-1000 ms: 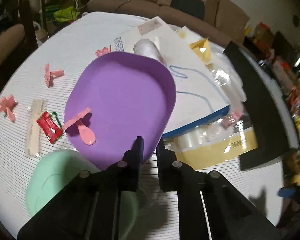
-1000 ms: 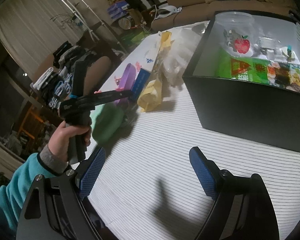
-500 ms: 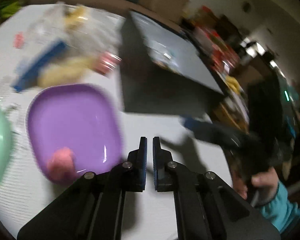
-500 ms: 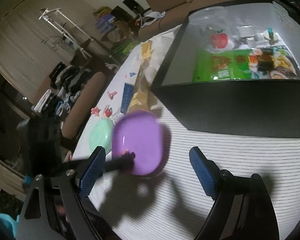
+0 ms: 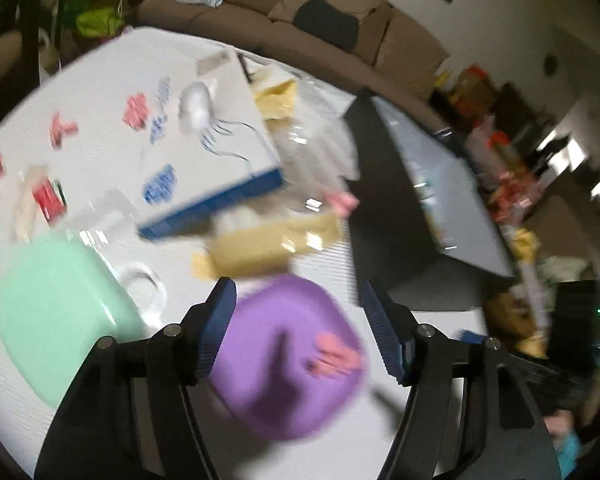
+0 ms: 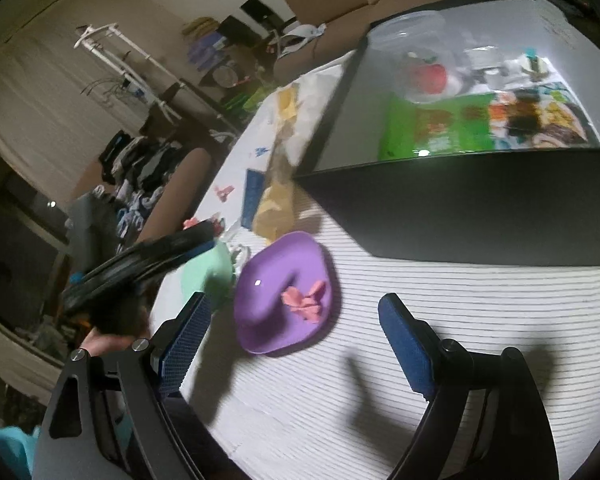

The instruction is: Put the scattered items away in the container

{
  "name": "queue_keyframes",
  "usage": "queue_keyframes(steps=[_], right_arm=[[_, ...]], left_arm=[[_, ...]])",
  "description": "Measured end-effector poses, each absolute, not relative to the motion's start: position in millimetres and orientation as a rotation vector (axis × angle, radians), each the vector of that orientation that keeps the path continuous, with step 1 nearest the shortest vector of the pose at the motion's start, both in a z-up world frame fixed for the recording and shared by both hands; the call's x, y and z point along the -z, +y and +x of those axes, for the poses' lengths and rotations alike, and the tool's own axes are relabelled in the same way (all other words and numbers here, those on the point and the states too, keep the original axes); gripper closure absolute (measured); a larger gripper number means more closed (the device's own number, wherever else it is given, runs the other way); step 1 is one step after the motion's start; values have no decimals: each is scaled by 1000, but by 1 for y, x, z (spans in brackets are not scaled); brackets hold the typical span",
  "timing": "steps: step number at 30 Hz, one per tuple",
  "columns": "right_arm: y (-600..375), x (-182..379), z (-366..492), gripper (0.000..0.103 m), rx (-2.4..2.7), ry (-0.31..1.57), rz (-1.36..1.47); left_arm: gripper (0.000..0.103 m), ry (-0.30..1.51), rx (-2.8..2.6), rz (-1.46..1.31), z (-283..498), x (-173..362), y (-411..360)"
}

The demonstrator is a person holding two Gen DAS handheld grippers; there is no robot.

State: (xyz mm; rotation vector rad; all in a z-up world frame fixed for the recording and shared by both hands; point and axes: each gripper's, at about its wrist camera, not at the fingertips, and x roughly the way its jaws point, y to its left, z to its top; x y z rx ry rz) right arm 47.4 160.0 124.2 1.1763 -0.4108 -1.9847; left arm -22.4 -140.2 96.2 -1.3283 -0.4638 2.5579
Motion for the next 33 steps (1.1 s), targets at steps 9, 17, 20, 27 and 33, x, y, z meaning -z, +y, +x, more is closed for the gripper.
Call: queue_keyframes(steps=[9, 17, 20, 27, 33], right_arm=[[136, -118, 49, 15, 1979, -361, 1181], [128, -114, 48, 15, 1979, -344, 1189], [124, -114, 49, 15, 1977, -339, 1185], [120, -135, 56, 15, 1990, -335, 1094], [103, -186, 34, 23, 1970, -322, 995]], left_arm=[[54, -34, -2621, -1386, -53, -56, -109], [90, -132, -2630, -1338, -56, -65, -109], [90, -155, -2617, -1329, -53, -70, -107], [90, -218, -2597, -1328, -57, -72, -113], [90, -295, -2571, -1321, -59, -74, -122]])
